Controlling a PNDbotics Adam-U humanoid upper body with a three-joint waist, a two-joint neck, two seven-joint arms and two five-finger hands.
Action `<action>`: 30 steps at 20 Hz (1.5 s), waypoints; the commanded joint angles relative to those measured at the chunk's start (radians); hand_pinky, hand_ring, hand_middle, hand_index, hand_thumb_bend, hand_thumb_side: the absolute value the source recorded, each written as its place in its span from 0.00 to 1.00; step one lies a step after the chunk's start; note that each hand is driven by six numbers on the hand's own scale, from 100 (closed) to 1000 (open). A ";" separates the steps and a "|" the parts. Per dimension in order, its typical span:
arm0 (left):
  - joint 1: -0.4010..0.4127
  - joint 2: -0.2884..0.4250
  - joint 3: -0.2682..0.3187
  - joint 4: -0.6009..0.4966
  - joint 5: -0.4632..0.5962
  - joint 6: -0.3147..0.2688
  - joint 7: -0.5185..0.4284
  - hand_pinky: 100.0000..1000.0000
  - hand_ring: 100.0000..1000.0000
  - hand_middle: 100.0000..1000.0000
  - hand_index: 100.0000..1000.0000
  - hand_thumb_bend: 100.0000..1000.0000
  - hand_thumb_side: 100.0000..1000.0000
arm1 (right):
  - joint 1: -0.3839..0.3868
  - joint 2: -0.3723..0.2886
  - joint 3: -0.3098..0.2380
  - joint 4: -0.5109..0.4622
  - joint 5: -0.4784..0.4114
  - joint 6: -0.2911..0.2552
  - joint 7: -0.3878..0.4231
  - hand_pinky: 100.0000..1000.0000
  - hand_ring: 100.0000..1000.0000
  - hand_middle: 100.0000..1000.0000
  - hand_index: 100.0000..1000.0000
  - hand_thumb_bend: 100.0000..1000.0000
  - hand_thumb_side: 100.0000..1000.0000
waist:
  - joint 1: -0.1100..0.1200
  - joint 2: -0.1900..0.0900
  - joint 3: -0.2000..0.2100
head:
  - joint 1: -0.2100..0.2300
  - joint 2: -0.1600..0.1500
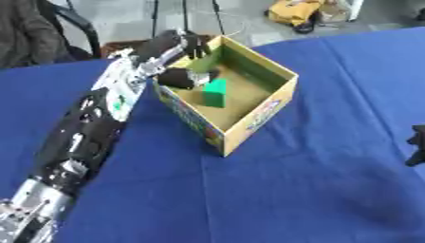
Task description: Pick up objects on the table and place them in the box.
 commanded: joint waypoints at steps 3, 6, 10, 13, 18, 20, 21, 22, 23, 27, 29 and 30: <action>0.155 0.074 0.072 -0.254 0.422 0.105 0.113 0.61 0.53 0.49 0.70 0.38 0.74 | -0.004 -0.009 -0.019 -0.014 -0.009 0.000 -0.016 0.43 0.38 0.52 0.72 0.26 0.57 | -0.012 -0.021 0.039 | -0.022 0.003; 0.291 0.049 0.100 -0.346 0.576 0.130 0.133 0.61 0.54 0.50 0.71 0.40 0.78 | -0.007 -0.008 -0.023 -0.016 -0.011 0.000 -0.020 0.43 0.38 0.52 0.72 0.26 0.57 | -0.018 -0.020 0.065 | -0.034 0.001; 0.445 0.020 0.127 -0.421 0.666 0.147 0.150 0.62 0.56 0.53 0.75 0.41 0.86 | -0.006 -0.011 -0.027 -0.017 -0.012 0.001 -0.025 0.43 0.38 0.52 0.72 0.26 0.57 | -0.023 -0.020 0.090 | -0.035 0.003; 0.515 -0.002 0.133 -0.423 0.698 0.168 0.155 0.63 0.56 0.54 0.77 0.43 0.90 | -0.004 -0.010 -0.029 -0.016 -0.012 0.002 -0.028 0.43 0.38 0.52 0.72 0.26 0.57 | -0.022 -0.022 0.104 | -0.038 0.004; 0.579 -0.050 0.146 -0.414 0.703 0.177 0.149 0.63 0.57 0.55 0.79 0.45 0.95 | -0.008 -0.010 -0.029 -0.018 -0.012 0.001 -0.030 0.43 0.38 0.52 0.72 0.26 0.57 | -0.024 -0.022 0.118 | -0.043 0.001; 0.592 -0.061 0.151 -0.410 0.699 0.177 0.145 0.64 0.57 0.55 0.79 0.46 0.95 | -0.008 -0.011 -0.030 -0.018 -0.011 0.001 -0.031 0.43 0.38 0.52 0.72 0.26 0.57 | -0.024 -0.022 0.120 | -0.042 0.003; 0.596 -0.066 0.152 -0.410 0.698 0.176 0.142 0.64 0.57 0.54 0.79 0.46 0.95 | -0.007 -0.011 -0.030 -0.018 -0.011 0.001 -0.031 0.43 0.38 0.52 0.72 0.26 0.57 | -0.025 -0.022 0.121 | -0.041 0.004; 0.598 -0.071 0.152 -0.412 0.697 0.174 0.138 0.64 0.57 0.54 0.78 0.46 0.95 | -0.006 -0.011 -0.030 -0.018 -0.011 0.002 -0.032 0.43 0.38 0.52 0.72 0.26 0.57 | -0.025 -0.022 0.121 | -0.040 0.004; 0.599 -0.074 0.153 -0.413 0.694 0.172 0.133 0.64 0.57 0.54 0.78 0.46 0.95 | -0.006 -0.010 -0.030 -0.017 -0.011 0.002 -0.032 0.43 0.38 0.52 0.72 0.26 0.57 | -0.026 -0.022 0.121 | -0.040 0.003; 0.604 -0.085 0.156 -0.413 0.686 0.170 0.120 0.64 0.56 0.54 0.77 0.46 0.95 | -0.007 -0.009 -0.029 -0.018 -0.011 0.001 -0.031 0.43 0.38 0.52 0.72 0.27 0.57 | -0.028 -0.020 0.121 | -0.040 0.001; 0.605 -0.089 0.156 -0.412 0.682 0.170 0.116 0.63 0.56 0.53 0.77 0.46 0.95 | -0.007 -0.008 -0.029 -0.018 -0.010 0.001 -0.031 0.43 0.38 0.52 0.72 0.27 0.57 | -0.028 -0.019 0.120 | -0.038 0.002; 0.605 -0.089 0.157 -0.412 0.681 0.169 0.114 0.63 0.56 0.53 0.77 0.46 0.95 | -0.007 -0.008 -0.029 -0.019 -0.011 0.001 -0.031 0.43 0.38 0.52 0.72 0.27 0.57 | -0.029 -0.018 0.120 | -0.036 0.003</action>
